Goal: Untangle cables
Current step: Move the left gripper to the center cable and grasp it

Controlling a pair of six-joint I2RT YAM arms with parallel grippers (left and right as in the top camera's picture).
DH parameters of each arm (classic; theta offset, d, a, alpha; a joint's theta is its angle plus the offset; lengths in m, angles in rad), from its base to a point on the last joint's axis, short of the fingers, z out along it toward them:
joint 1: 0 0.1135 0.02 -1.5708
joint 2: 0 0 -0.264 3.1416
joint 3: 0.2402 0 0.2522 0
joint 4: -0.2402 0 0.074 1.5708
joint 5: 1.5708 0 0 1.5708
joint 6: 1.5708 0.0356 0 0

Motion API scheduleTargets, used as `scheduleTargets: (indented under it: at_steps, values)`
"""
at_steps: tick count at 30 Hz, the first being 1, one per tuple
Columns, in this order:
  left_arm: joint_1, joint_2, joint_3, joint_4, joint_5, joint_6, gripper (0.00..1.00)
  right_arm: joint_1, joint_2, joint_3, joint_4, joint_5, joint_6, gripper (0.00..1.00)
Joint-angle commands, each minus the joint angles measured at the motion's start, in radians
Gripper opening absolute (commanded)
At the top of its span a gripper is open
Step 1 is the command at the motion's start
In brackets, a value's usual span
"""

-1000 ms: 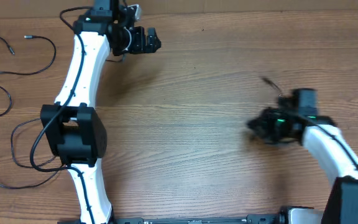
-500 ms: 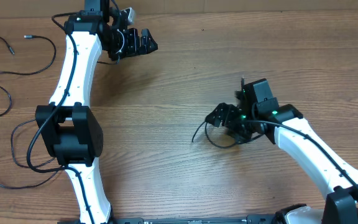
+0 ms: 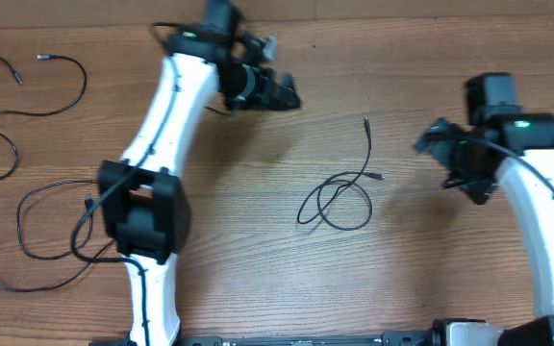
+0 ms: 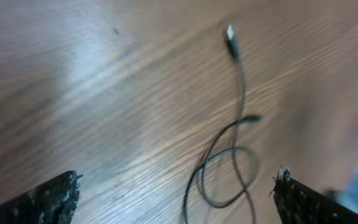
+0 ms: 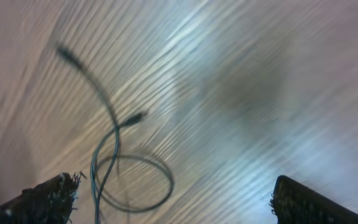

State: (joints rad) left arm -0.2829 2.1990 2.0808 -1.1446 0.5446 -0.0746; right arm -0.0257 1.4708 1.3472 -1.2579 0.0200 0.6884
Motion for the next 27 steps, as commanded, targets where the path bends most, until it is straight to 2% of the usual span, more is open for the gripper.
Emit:
scheduleTargets:
  at_steps: [1, 4, 7, 13, 18, 21, 26, 27]
  values:
    - [-0.140, -0.028, 0.014, -0.027, -0.332, -0.014, 1.00, -0.100, -0.044, 0.035, -0.022, 0.046, 0.003, 1.00]
    - [-0.226, -0.026, 0.002, -0.029, -0.510, -0.093, 0.99, -0.147, -0.043, 0.033, -0.049, 0.046, 0.003, 1.00]
    - [-0.302, -0.026, -0.027, 0.001, -0.552, -0.046, 0.99, -0.172, -0.043, 0.033, -0.061, 0.047, 0.003, 1.00]
    - [-0.376, -0.026, -0.098, 0.023, -0.533, -0.025, 1.00, -0.172, -0.044, 0.033, -0.061, 0.047, -0.012, 1.00]
    - [-0.400, -0.026, -0.165, 0.032, -0.357, -0.053, 1.00, -0.172, -0.044, 0.033, -0.068, 0.047, -0.012, 1.00]
    - [-0.414, -0.026, -0.219, 0.071, -0.308, -0.049, 1.00, -0.172, -0.043, 0.033, -0.075, 0.047, -0.012, 1.00]
    - [-0.421, -0.026, -0.271, 0.138, -0.308, 0.082, 1.00, -0.172, -0.043, 0.033, -0.076, 0.047, -0.012, 1.00]
    - [-0.421, -0.024, -0.284, 0.172, -0.306, 0.082, 0.95, -0.172, -0.044, 0.033, -0.076, 0.047, -0.012, 1.00]
